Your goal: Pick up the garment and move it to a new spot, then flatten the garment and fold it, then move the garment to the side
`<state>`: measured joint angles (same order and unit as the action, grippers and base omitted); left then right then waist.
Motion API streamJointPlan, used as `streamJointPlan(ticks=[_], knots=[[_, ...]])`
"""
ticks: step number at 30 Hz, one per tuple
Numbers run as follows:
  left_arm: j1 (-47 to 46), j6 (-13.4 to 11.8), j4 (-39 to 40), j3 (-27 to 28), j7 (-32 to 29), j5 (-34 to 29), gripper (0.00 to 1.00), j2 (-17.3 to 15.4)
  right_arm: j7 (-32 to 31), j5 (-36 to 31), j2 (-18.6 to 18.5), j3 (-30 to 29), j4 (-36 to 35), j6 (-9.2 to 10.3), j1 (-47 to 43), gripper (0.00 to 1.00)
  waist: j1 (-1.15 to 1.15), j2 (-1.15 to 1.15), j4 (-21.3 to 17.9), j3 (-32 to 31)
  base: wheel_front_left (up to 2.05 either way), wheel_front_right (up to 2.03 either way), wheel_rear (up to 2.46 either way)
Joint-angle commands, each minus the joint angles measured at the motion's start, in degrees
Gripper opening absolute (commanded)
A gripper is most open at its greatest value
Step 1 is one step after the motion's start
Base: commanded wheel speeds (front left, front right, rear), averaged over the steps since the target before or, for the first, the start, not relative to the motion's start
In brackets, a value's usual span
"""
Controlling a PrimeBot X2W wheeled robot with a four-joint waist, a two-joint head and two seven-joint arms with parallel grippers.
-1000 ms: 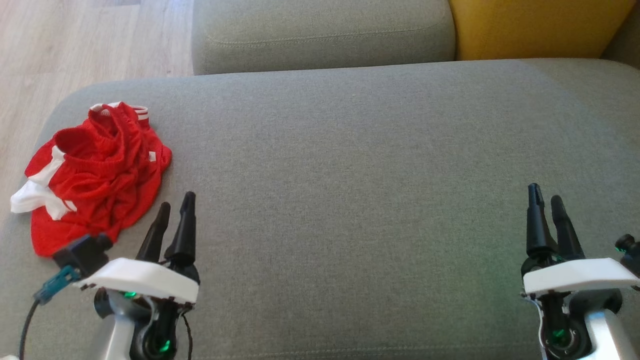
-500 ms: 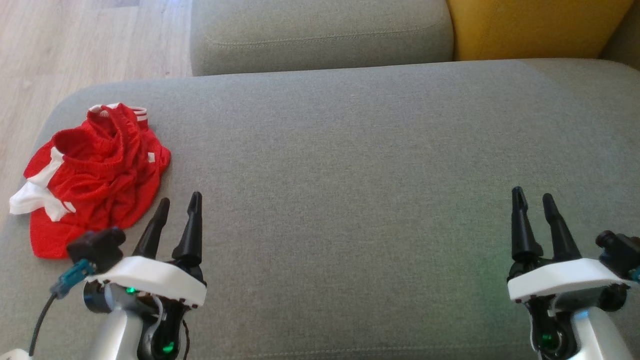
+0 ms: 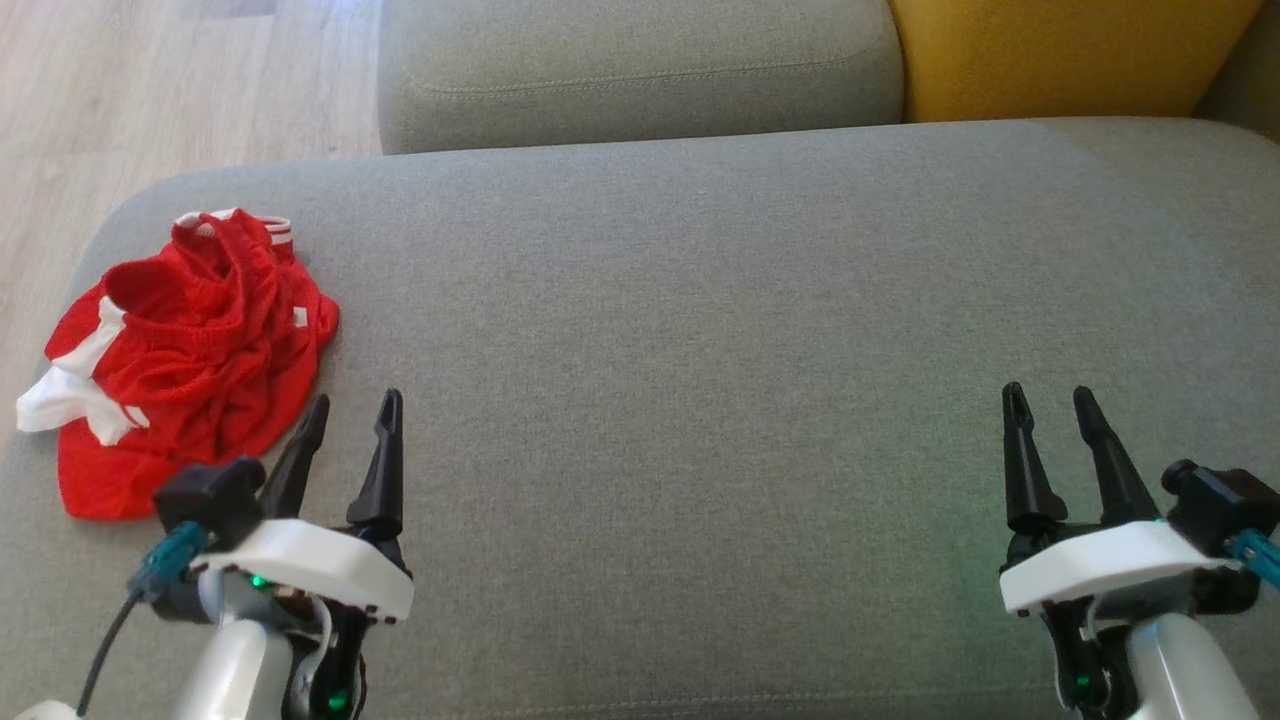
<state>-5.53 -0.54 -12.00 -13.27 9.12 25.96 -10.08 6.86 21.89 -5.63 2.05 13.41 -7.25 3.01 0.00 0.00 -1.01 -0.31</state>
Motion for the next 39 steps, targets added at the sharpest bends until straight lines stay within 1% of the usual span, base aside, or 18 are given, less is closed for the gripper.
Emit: streamJointPlan(ticks=[1, 11, 19, 26, 29, 32, 39], knots=[[-3.50, -0.26, 1.53, 1.22, 0.69, -1.52, 1.00, -1.38, 0.91, -1.75, -0.66, 1.20, -1.82, -0.19, 3.04, 1.00, 0.00, 0.00, -0.01, 0.00, 0.00, 0.00, 0.00], [-3.51, -0.45, -1.42, 1.07, 2.37, -6.16, 1.00, -1.25, 2.30, -5.74, 0.30, 1.23, -1.59, -0.21, 2.64, 1.00, 0.00, 0.00, -0.08, -0.05, 0.00, 0.00, 0.00], [-3.78, -1.18, -2.45, 0.96, 3.88, -11.76, 1.00, -1.58, 2.78, -9.68, 0.58, 2.22, -1.78, -0.22, 2.32, 1.00, 0.00, 0.00, -0.03, -0.17, 0.00, 0.00, 0.00], [-4.10, -1.05, -2.96, 1.03, 5.05, -15.45, 1.00, -1.57, 3.11, -11.79, 0.99, 2.60, -2.29, -0.23, 2.06, 1.00, 0.00, 0.00, 0.00, -0.20, 0.00, 0.00, 0.00], [-4.13, -0.57, -2.99, 1.10, 5.55, -16.81, 1.00, -1.56, 3.22, -13.06, 1.03, 2.84, -2.39, -0.24, 2.02, 1.00, 0.00, 0.00, -0.08, -0.28, 0.00, 0.00, 0.00], [-4.13, -0.39, -3.10, 1.24, 5.87, -17.67, 1.00, -1.44, 3.34, -13.84, 1.02, 2.94, -2.41, -0.24, 1.95, 1.00, 0.00, 0.00, -0.06, -0.31, 0.00, 0.00, 0.00], [-3.96, 0.66, -4.46, 3.09, 5.87, -15.49, 1.00, -0.28, 2.69, -10.61, 1.50, 2.28, -2.55, -0.24, 1.73, 1.00, 0.00, 0.00, 0.10, -0.25, 0.00, 0.00, 0.00]])
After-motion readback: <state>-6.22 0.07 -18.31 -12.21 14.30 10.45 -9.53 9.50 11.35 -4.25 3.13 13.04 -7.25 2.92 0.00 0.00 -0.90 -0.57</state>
